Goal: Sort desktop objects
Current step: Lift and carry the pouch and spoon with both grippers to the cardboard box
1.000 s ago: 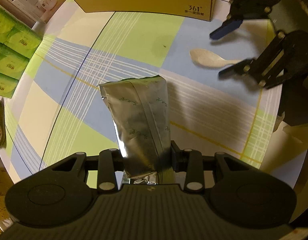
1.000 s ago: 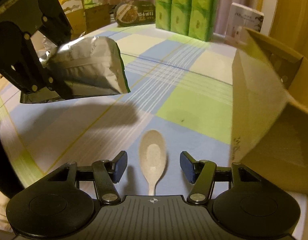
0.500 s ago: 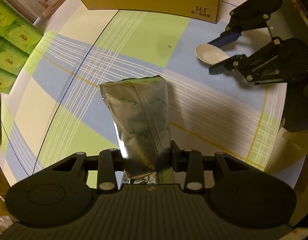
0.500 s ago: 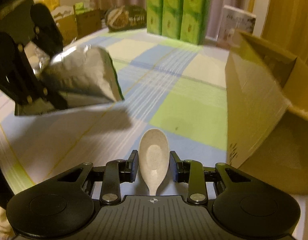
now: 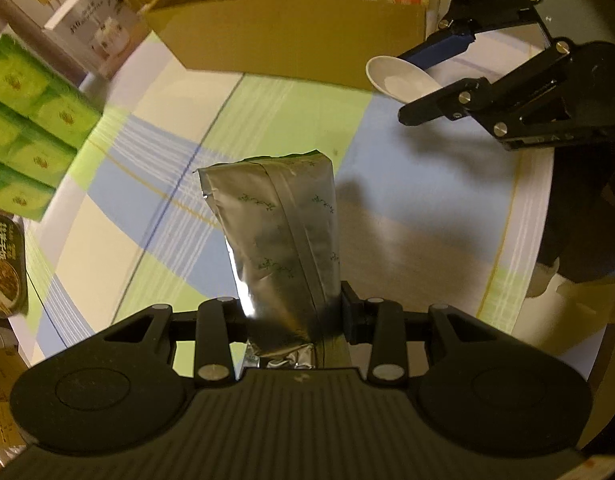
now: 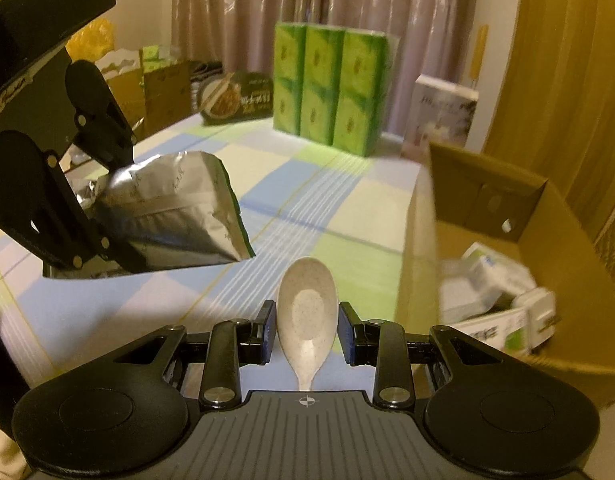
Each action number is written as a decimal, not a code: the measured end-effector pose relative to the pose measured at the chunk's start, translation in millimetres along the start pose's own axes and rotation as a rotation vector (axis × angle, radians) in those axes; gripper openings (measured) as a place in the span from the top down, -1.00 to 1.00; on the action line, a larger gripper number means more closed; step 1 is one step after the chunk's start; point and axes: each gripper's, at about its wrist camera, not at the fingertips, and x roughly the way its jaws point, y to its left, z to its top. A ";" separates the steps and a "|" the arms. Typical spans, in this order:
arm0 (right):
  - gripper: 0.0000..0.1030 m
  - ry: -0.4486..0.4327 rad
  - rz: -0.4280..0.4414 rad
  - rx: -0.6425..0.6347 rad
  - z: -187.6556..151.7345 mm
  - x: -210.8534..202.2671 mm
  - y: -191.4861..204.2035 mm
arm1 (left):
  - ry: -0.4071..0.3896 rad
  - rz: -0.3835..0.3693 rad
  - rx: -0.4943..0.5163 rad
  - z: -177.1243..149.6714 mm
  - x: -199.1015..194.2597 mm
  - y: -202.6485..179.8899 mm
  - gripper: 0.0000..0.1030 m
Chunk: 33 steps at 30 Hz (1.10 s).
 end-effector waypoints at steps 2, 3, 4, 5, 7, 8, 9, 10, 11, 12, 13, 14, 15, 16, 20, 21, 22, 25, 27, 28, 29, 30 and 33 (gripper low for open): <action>0.44 -0.015 -0.006 0.005 8.1 -8.6 -5.1 | -0.012 0.005 -0.007 9.1 -6.9 1.0 0.37; 0.44 -0.022 -0.011 0.004 12.4 -12.4 -7.5 | -0.021 0.007 -0.010 15.1 -11.1 2.1 0.37; 0.44 -0.028 -0.015 0.003 16.6 -16.2 -9.9 | -0.027 0.008 -0.010 20.0 -14.4 2.7 0.37; 0.44 -0.035 -0.018 0.004 20.4 -20.3 -12.6 | -0.034 0.011 -0.010 25.9 -17.8 3.1 0.37; 0.44 -0.053 -0.026 0.013 28.6 -29.0 -20.1 | -0.048 0.018 -0.009 38.8 -25.1 3.7 0.37; 0.44 -0.062 -0.030 0.018 32.4 -32.7 -24.6 | -0.057 0.019 -0.010 45.2 -28.8 4.2 0.37; 0.44 -0.070 -0.034 0.023 36.1 -36.5 -28.9 | -0.064 0.019 -0.014 50.6 -31.7 4.5 0.37; 0.44 -0.077 -0.039 0.027 39.7 -39.8 -33.6 | -0.072 0.019 -0.018 57.4 -35.3 4.8 0.37; 0.44 -0.084 -0.044 0.030 43.0 -42.9 -38.3 | -0.079 0.021 -0.020 63.2 -38.4 4.7 0.37; 0.43 -0.091 -0.052 0.031 46.2 -46.0 -43.1 | -0.086 0.023 -0.022 69.4 -41.3 4.4 0.37; 0.44 -0.097 -0.061 0.030 49.7 -49.0 -48.4 | -0.092 0.025 -0.023 75.5 -43.7 4.8 0.37; 0.44 -0.102 -0.069 0.030 53.1 -51.6 -54.0 | -0.097 0.027 -0.022 80.7 -45.7 5.5 0.37; 0.43 -0.107 -0.077 0.029 55.7 -53.8 -59.5 | -0.105 0.032 -0.021 87.9 -48.5 5.2 0.37; 0.44 -0.110 -0.084 0.030 58.0 -55.5 -64.9 | -0.111 0.034 -0.022 92.1 -50.7 4.7 0.37; 0.43 -0.120 -0.118 0.036 64.2 -60.3 -89.0 | -0.131 0.035 -0.025 117.7 -55.9 2.4 0.37; 0.44 -0.122 -0.126 0.040 65.1 -61.6 -95.3 | -0.134 0.033 -0.024 123.2 -56.2 1.2 0.37; 0.43 -0.123 -0.133 0.045 65.8 -62.8 -101.9 | -0.137 0.031 -0.023 129.5 -56.0 0.2 0.37; 0.43 -0.120 -0.150 0.054 66.6 -62.8 -120.1 | -0.144 0.024 -0.026 145.7 -53.2 -3.3 0.37; 0.43 -0.116 -0.160 0.062 66.3 -61.1 -132.4 | -0.148 0.013 -0.037 157.4 -49.3 -3.9 0.37; 0.43 -0.113 -0.163 0.070 66.0 -59.8 -139.0 | -0.150 0.007 -0.045 162.0 -48.1 -4.2 0.37; 0.43 -0.111 -0.165 0.080 65.0 -59.7 -145.6 | -0.155 -0.003 -0.059 168.3 -46.2 -3.1 0.37; 0.43 -0.109 -0.167 0.091 64.0 -58.9 -152.0 | -0.160 -0.017 -0.076 173.9 -44.5 -1.3 0.37; 0.43 -0.101 -0.168 0.130 62.2 -53.0 -169.5 | -0.180 -0.065 -0.147 190.8 -38.5 6.0 0.37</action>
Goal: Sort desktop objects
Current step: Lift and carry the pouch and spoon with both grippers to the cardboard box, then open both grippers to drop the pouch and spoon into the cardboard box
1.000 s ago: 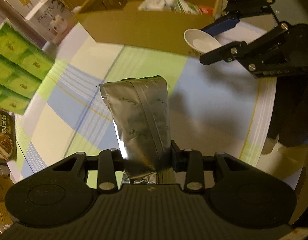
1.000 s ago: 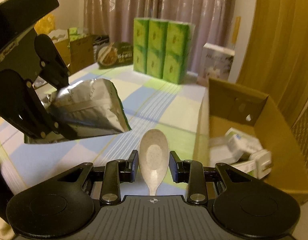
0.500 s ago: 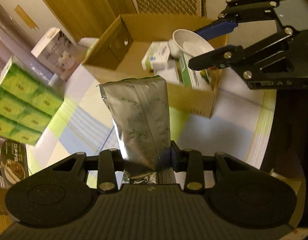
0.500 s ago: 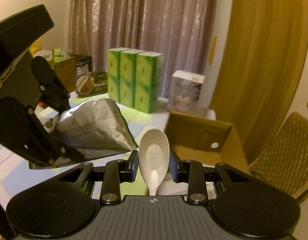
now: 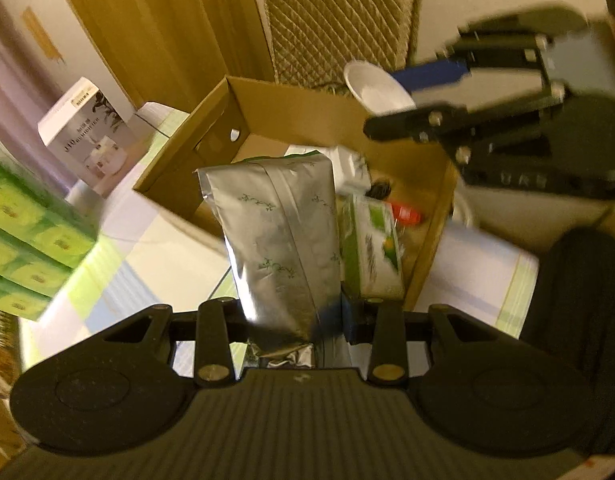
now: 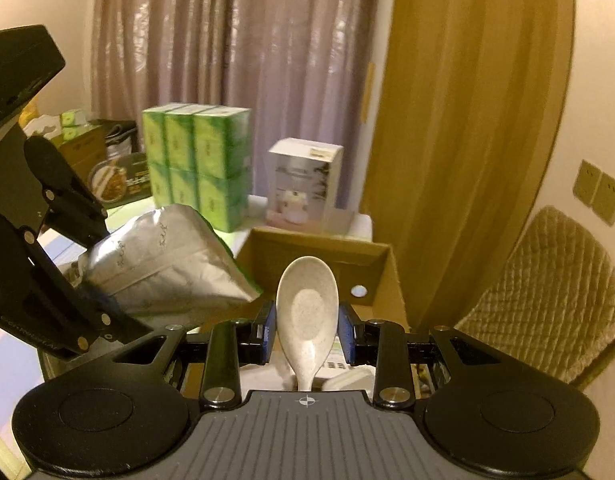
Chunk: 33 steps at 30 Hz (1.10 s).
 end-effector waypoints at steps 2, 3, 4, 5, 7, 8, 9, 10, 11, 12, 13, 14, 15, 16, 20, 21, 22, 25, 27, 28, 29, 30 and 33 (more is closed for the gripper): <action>0.43 0.008 0.000 0.023 -0.6 4.9 -10.1 | -0.014 -0.025 -0.058 9.2 6.1 4.4 0.37; 0.43 0.011 0.000 0.033 -1.2 6.6 -14.5 | -0.020 -0.035 -0.085 12.7 9.1 6.8 0.37; 0.43 0.013 0.001 0.043 -1.5 9.1 -18.4 | -0.026 -0.047 -0.121 17.1 13.5 10.0 0.37; 0.43 0.014 0.002 0.053 -2.0 11.1 -22.1 | -0.031 -0.058 -0.152 20.7 17.3 12.8 0.37; 0.43 0.016 0.003 0.073 -3.2 13.8 -29.7 | -0.041 -0.084 -0.216 27.7 23.8 18.9 0.37; 0.43 0.018 0.003 0.083 -3.9 15.3 -33.2 | -0.046 -0.098 -0.250 30.7 26.7 22.2 0.37; 0.43 0.020 0.004 0.093 -4.6 17.2 -36.4 | -0.050 -0.111 -0.280 32.9 28.9 25.2 0.37; 0.43 0.022 0.004 0.101 -5.5 18.3 -39.6 | -0.054 -0.126 -0.314 34.7 31.4 28.5 0.37; 0.43 0.024 0.005 0.108 -6.4 18.9 -42.3 | -0.057 -0.150 -0.354 36.8 35.0 32.5 0.37; 0.43 0.026 0.004 0.113 -7.3 19.9 -45.1 | -0.057 -0.168 -0.381 38.5 38.1 34.9 0.37; 0.43 0.029 0.003 0.117 -8.2 20.9 -47.4 | -0.057 -0.176 -0.399 40.4 40.9 36.8 0.37; 0.43 0.031 0.002 0.120 -8.8 22.4 -48.7 | -0.059 -0.182 -0.419 42.0 43.6 38.7 0.37; 0.43 0.033 0.002 0.126 -9.7 23.3 -51.0 | -0.061 -0.192 -0.442 43.9 46.0 41.2 0.37; 0.43 0.035 0.002 0.131 -10.7 24.2 -53.0 | -0.066 -0.203 -0.464 45.5 48.1 43.0 0.37; 0.43 0.041 0.001 0.151 -13.1 28.3 -59.8 | -0.083 -0.235 -0.556 49.6 58.8 51.6 0.37; 0.43 0.043 0.001 0.156 -13.4 29.0 -61.0 | -0.086 -0.237 -0.574 50.6 61.1 52.9 0.37; 0.43 0.044 0.001 0.158 -13.4 30.2 -61.9 | -0.089 -0.236 -0.586 51.5 63.2 54.0 0.37; 0.43 0.049 0.005 0.167 -12.8 34.4 -63.8 | -0.094 -0.241 -0.628 52.3 69.2 56.9 0.37; 0.43 0.051 0.009 0.178 -11.0 39.3 -64.5 | -0.095 -0.237 -0.655 51.5 73.2 58.9 0.37; 0.43 0.053 0.012 0.188 -10.1 42.0 -65.3 | -0.094 -0.234 -0.661 50.7 75.0 60.0 0.37; 0.43 0.054 0.015 0.198 -9.3 44.5 -66.4 | -0.093 -0.234 -0.671 50.0 77.3 60.6 0.37; 0.43 0.056 0.017 0.210 -8.5 47.1 -67.6 | -0.093 -0.233 -0.684 49.0 79.3 61.2 0.37; 0.43 0.061 0.021 0.236 -6.1 55.0 -69.0 | -0.096 -0.237 -0.726 45.8 83.8 63.1 0.37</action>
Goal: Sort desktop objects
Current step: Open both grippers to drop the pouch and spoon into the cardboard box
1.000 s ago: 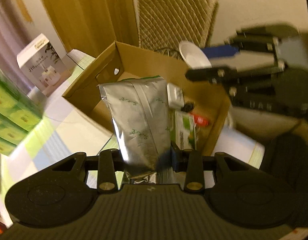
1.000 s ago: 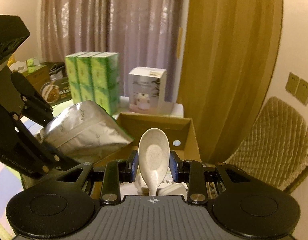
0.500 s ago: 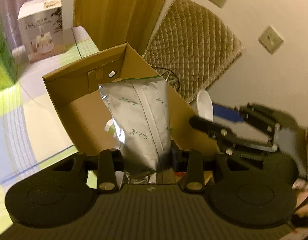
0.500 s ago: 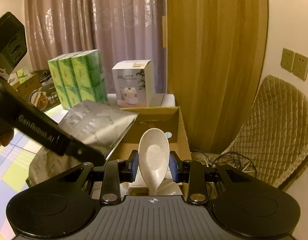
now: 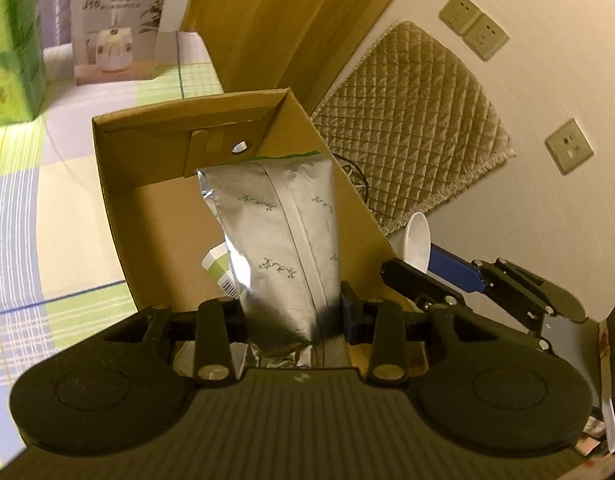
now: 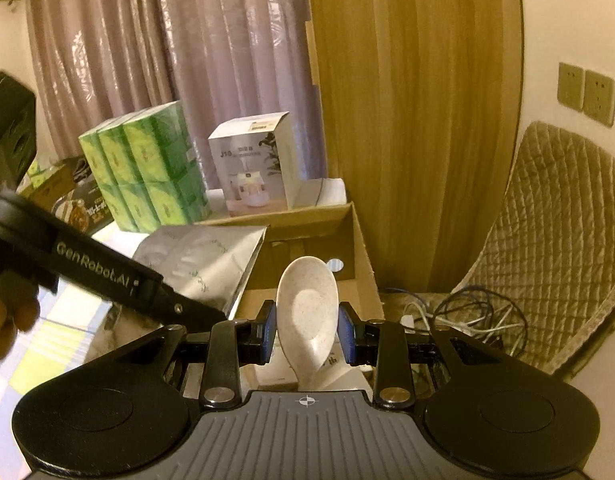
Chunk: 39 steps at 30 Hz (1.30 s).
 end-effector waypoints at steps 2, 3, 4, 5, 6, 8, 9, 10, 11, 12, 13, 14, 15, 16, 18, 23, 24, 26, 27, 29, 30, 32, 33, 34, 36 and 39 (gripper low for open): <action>0.43 0.003 0.002 0.011 1.2 4.2 -0.6 | -0.004 -0.003 -0.018 0.2 2.3 1.9 0.37; 0.43 0.004 0.001 0.015 1.9 6.1 -0.9 | -0.008 -0.003 -0.028 0.2 3.5 3.1 0.37; 0.43 0.005 0.000 0.019 2.4 7.8 -1.3 | -0.011 -0.004 -0.035 0.7 4.2 4.4 0.37; 0.43 0.006 -0.001 0.025 2.8 9.5 -2.3 | -0.014 -0.005 -0.046 1.0 5.1 5.9 0.37; 0.43 0.007 -0.002 0.031 3.1 10.8 -3.4 | -0.021 -0.005 -0.064 1.2 5.8 8.1 0.37; 0.43 0.008 -0.005 0.042 3.2 13.1 -5.1 | -0.034 -0.004 -0.097 1.6 6.8 12.9 0.36; 0.43 0.009 -0.005 0.047 2.9 14.1 -6.3 | -0.049 -0.002 -0.111 2.1 6.5 15.4 0.38; 0.43 0.010 -0.006 0.050 2.6 14.6 -7.2 | -0.070 0.000 -0.131 2.7 5.0 18.4 0.27; 0.43 0.011 -0.006 0.050 2.1 15.0 -7.6 | -0.088 0.006 -0.149 3.4 3.1 21.6 0.14; 0.43 0.011 -0.008 0.049 1.4 15.3 -8.2 | -0.097 0.009 -0.150 4.4 1.0 23.8 0.14; 0.43 0.013 -0.009 0.048 0.8 15.9 -8.8 | -0.102 0.009 -0.136 5.3 -1.0 25.0 0.14; 0.43 0.015 -0.009 0.049 0.2 16.7 -9.3 | -0.105 0.014 -0.127 5.6 -2.4 25.6 0.14; 0.43 0.017 -0.009 0.050 -0.5 17.8 -9.3 | -0.102 0.021 -0.122 5.6 -4.1 27.5 0.14; 0.43 0.019 -0.008 0.050 -1.0 18.9 -9.2 | -0.100 0.022 -0.120 5.6 -5.5 28.9 0.14; 0.43 0.024 -0.006 0.050 -2.3 21.2 -7.9 | -0.101 0.028 -0.110 4.2 -8.3 32.1 0.14; 0.43 0.032 0.000 0.045 -3.7 25.4 -3.4 | -0.093 0.032 -0.083 -3.1 -12.7 35.8 0.14; 0.43 0.033 0.001 0.043 -3.8 25.9 -2.6 | -0.092 0.033 -0.075 -4.5 -13.9 36.2 0.14; 0.43 0.034 0.002 0.042 -3.9 26.6 -1.0 | -0.093 0.041 -0.059 -6.8 -16.4 37.3 0.14; 0.43 0.035 0.002 0.040 -3.9 27.1 0.1 | -0.094 0.047 -0.043 -8.2 -17.7 36.8 0.14; 0.43 0.037 0.001 0.037 -3.7 27.9 1.5 | -0.096 0.062 -0.016 -11.2 -20.6 35.9 0.14; 0.43 0.036 0.001 0.037 -3.4 28.2 2.1 | -0.096 0.070 -0.006 -12.5 -21.7 35.6 0.14; 0.43 0.033 0.002 0.041 -1.8 28.5 3.5 | -0.098 0.082 0.012 -14.7 -23.8 35.2 0.13; 0.43 0.029 0.007 0.048 -0.4 28.9 3.7 | -0.102 0.091 0.023 -15.7 -25.3 34.8 0.12; 0.43 0.021 0.014 0.058 1.2 29.0 3.8 | -0.105 0.097 0.032 -16.4 -26.3 34.3 0.12; 0.38 -0.011 0.028 0.096 4.6 27.6 2.3 | -0.110 0.107 0.044 -18.5 -28.4 34.2 0.12; -0.29 -0.041 0.035 0.147 8.9 24.0 -0.9 | -0.110 0.111 0.049 -21.0 -30.9 35.8 0.11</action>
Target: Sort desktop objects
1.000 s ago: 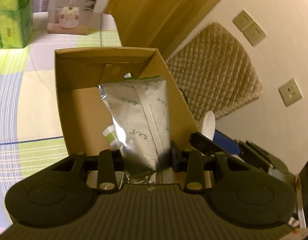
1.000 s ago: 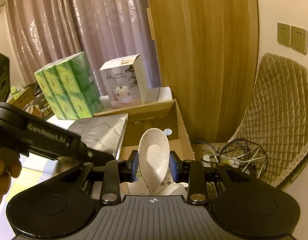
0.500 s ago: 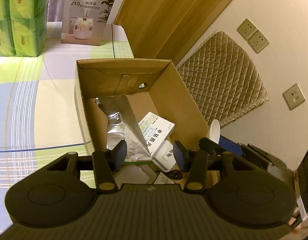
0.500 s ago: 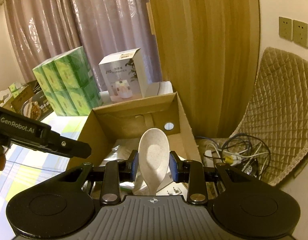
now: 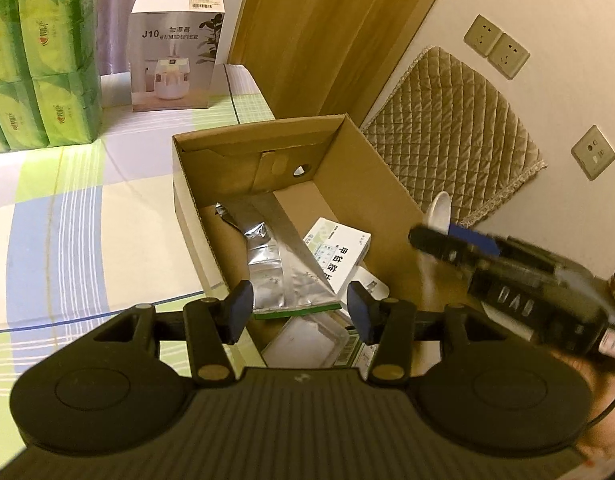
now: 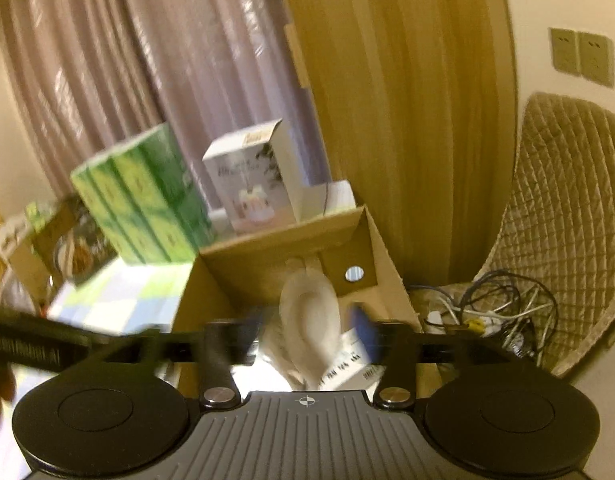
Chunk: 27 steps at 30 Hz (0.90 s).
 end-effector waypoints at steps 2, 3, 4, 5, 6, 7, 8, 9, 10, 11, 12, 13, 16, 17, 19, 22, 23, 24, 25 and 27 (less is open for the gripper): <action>-0.29 -0.003 -0.002 -0.011 2.7 -2.2 1.7 | -0.004 0.008 0.011 -1.7 -2.2 0.3 0.09; -0.29 -0.002 -0.005 -0.016 3.0 -3.6 2.3 | -0.008 0.015 0.019 -3.1 -3.5 0.1 0.09; -0.29 -0.002 -0.007 -0.017 2.9 -5.5 2.3 | -0.010 0.020 0.026 -3.8 -4.8 0.2 0.06; -0.29 -0.001 -0.008 -0.013 2.6 -7.7 1.8 | -0.012 0.025 0.034 -5.1 -6.1 0.0 0.02; -0.29 0.000 -0.009 -0.009 2.1 -9.9 1.6 | -0.017 0.031 0.041 -6.8 -7.8 -0.5 0.00; -0.30 0.000 -0.012 -0.006 1.4 -12.3 1.7 | -0.021 0.036 0.045 -8.2 -9.0 -0.9 -0.04; -0.31 0.001 -0.013 -0.004 0.4 -14.9 1.7 | -0.025 0.041 0.047 -9.9 -10.4 -1.0 -0.08; -0.32 0.002 -0.015 -0.001 -0.6 -18.1 1.5 | -0.028 0.046 0.050 -12.0 -12.1 -1.2 -0.10; -0.34 0.001 -0.018 0.002 -1.8 -21.4 1.2 | -0.030 0.049 0.051 -13.6 -13.2 -1.3 -0.13; -0.38 0.001 -0.021 0.004 -3.0 -25.2 1.1 | -0.032 0.052 0.049 -15.5 -14.8 -1.1 -0.15; -0.40 -0.001 -0.023 0.008 -4.4 -29.1 0.9 | -0.034 0.054 0.048 -17.8 -16.8 -1.1 -0.15; -0.47 -0.004 -0.025 0.014 -5.9 -33.6 0.8 | -0.037 0.055 0.047 -19.7 -18.7 -1.0 -0.18; -0.68 -0.008 -0.026 0.038 -13.3 -48.6 0.9 | -0.053 0.072 0.054 -27.4 -27.3 -2.8 -0.49; -0.73 -0.008 -0.024 0.039 -16.8 -54.1 1.5 | -0.067 0.084 0.066 -31.3 -31.5 -5.0 -0.60; -0.81 -0.004 -0.028 0.033 -23.6 -64.2 4.1 | -0.089 0.095 0.089 -37.6 -39.8 -8.2 -0.66; -0.96 -0.006 -0.064 0.022 -33.2 -81.4 8.0 | -0.112 0.100 0.096 -48.3 -52.6 -11.7 -0.78; -0.96 -0.008 -0.077 0.019 -36.1 -87.3 9.4 | -0.126 0.099 0.095 -52.5 -57.7 -12.5 -0.84; -0.96 -0.005 -0.085 0.014 -38.8 -92.0 10.8 | -0.152 0.092 0.092 -58.7 -64.8 -13.1 -0.88; -0.96 0.002 -0.087 0.006 -41.9 -97.3 12.3 | -0.172 0.095 0.091 -64.5 -70.5 -13.5 -0.94; -0.96 0.011 -0.092 -0.013 -48.0 -107.4 16.1 | -0.217 0.114 0.085 -79.5 -82.9 -14.9 -0.97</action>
